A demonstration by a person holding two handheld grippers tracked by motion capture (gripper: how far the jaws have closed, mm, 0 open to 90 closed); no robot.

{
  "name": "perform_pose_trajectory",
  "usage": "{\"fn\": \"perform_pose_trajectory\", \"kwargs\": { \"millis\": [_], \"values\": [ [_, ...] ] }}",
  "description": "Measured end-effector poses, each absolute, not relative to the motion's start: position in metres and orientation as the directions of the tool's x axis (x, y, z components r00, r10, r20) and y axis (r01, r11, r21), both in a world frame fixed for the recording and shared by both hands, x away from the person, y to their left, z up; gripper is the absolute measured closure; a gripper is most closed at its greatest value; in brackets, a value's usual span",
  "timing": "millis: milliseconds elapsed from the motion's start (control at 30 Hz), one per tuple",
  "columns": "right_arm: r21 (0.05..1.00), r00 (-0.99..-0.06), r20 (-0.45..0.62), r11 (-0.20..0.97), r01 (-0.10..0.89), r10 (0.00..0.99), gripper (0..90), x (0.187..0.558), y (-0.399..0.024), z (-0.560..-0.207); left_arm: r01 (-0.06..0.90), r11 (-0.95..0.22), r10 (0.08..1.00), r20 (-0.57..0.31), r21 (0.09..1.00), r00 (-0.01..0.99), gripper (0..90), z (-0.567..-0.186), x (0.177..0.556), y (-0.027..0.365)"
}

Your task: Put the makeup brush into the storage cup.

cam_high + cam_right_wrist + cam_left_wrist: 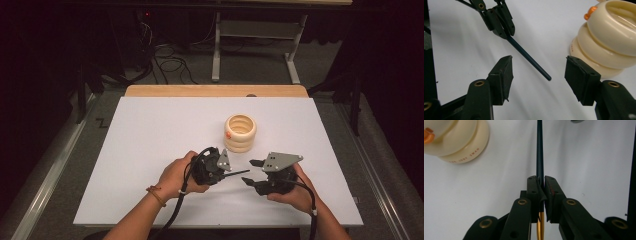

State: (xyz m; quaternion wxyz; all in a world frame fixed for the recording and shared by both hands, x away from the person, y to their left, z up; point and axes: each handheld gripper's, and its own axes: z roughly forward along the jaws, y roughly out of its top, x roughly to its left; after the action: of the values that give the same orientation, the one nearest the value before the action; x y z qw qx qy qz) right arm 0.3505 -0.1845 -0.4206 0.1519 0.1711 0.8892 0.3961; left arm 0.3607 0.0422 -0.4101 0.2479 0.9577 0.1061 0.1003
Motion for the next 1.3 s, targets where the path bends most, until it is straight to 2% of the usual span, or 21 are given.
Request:
{"fn": "perform_pose_trajectory", "kwargs": {
  "millis": [400, 733, 967, 1200, 1300],
  "values": [
    [0.695, -0.934, -0.156, 0.708, 0.128, 0.322, 54.5, 0.346, -0.162, -0.422, 0.104, -0.867, 0.197, 0.143, 0.486, 0.97, 83.3, -0.405, 0.354, 0.03],
    [0.629, -0.95, -0.194, 0.775, 0.071, 0.245, 72.1, 0.344, -0.148, -0.424, 0.082, -0.868, 0.169, 0.135, 0.49, 0.976, 83.3, -0.4, 0.351, 0.026],
    [0.598, -0.954, -0.209, 0.8, 0.051, 0.217, 76.1, 0.344, -0.146, -0.429, 0.083, -0.866, 0.167, 0.129, 0.493, 0.977, 83.3, -0.402, 0.348, 0.024],
    [0.597, -0.959, -0.2, 0.801, 0.043, 0.201, 72.4, 0.345, -0.145, -0.431, 0.086, -0.861, 0.163, 0.111, 0.5, 0.98, 83.3, -0.404, 0.349, 0.022],
    [0.595, -0.961, -0.206, 0.804, 0.025, 0.182, 75.0, 0.343, -0.143, -0.434, 0.081, -0.861, 0.154, 0.107, 0.501, 0.982, 83.3, -0.406, 0.348, 0.02]
  ]
}}
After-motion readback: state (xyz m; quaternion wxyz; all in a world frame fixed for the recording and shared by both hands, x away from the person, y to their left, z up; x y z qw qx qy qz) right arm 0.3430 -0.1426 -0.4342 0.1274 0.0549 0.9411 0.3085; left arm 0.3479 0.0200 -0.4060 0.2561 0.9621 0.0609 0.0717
